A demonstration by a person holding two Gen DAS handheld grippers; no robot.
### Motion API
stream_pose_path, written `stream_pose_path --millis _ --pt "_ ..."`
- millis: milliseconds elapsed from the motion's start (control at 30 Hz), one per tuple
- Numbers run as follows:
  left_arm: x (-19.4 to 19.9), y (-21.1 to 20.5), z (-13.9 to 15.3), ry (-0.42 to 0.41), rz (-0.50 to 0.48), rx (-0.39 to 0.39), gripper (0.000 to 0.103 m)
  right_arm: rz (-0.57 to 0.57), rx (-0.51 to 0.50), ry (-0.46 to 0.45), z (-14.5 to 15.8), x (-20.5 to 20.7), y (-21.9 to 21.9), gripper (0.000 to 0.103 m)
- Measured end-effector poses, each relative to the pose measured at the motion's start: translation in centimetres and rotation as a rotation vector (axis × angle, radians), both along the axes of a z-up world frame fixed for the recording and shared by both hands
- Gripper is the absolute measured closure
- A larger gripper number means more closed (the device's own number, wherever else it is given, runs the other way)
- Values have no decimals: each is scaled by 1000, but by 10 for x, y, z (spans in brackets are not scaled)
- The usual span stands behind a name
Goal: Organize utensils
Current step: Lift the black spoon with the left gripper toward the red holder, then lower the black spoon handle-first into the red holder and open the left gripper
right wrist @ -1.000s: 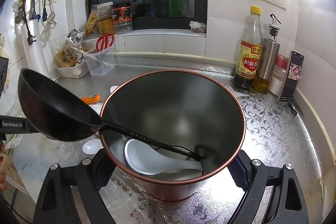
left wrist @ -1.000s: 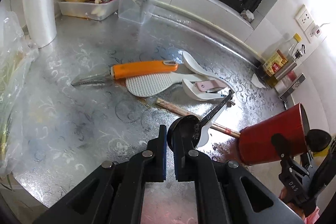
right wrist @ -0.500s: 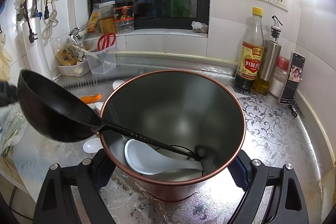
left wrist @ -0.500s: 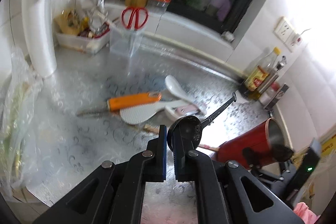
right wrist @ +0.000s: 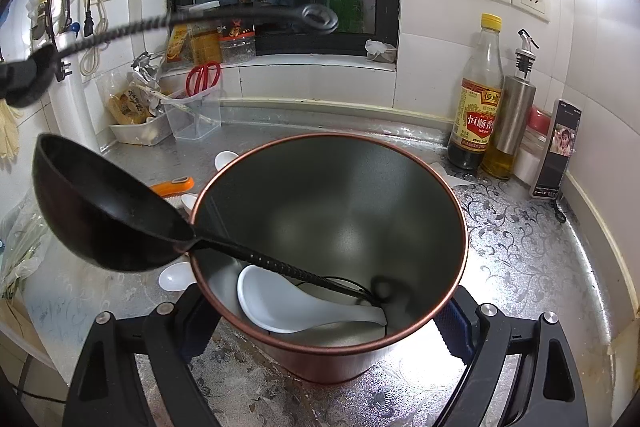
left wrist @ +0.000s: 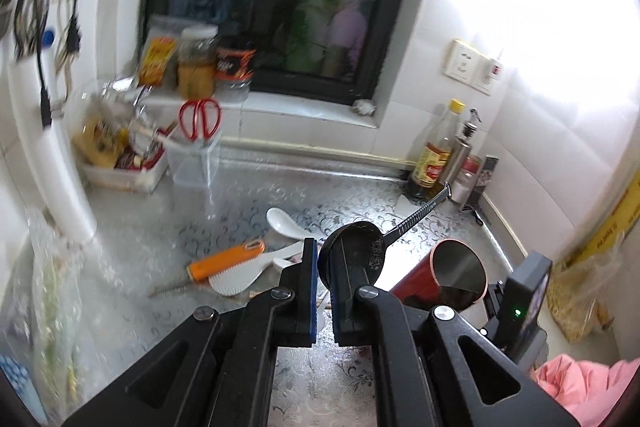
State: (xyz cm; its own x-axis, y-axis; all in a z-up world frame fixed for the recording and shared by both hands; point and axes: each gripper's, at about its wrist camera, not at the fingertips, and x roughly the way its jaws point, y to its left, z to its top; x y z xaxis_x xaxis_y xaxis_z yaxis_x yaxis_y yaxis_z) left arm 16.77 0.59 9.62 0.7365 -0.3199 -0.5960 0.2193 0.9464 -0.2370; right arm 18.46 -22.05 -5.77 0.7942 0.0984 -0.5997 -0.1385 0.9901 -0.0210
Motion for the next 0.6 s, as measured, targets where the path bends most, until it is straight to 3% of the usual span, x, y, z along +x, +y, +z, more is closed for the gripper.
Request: stream_pose_path --millis 367,600 --pt "-12 -16 11 -27 -82 88 98 2 0 0 0 0 0 11" --pt "-19 -27 12 -36 -114 224 98 4 1 0 0 -1 -1 11"
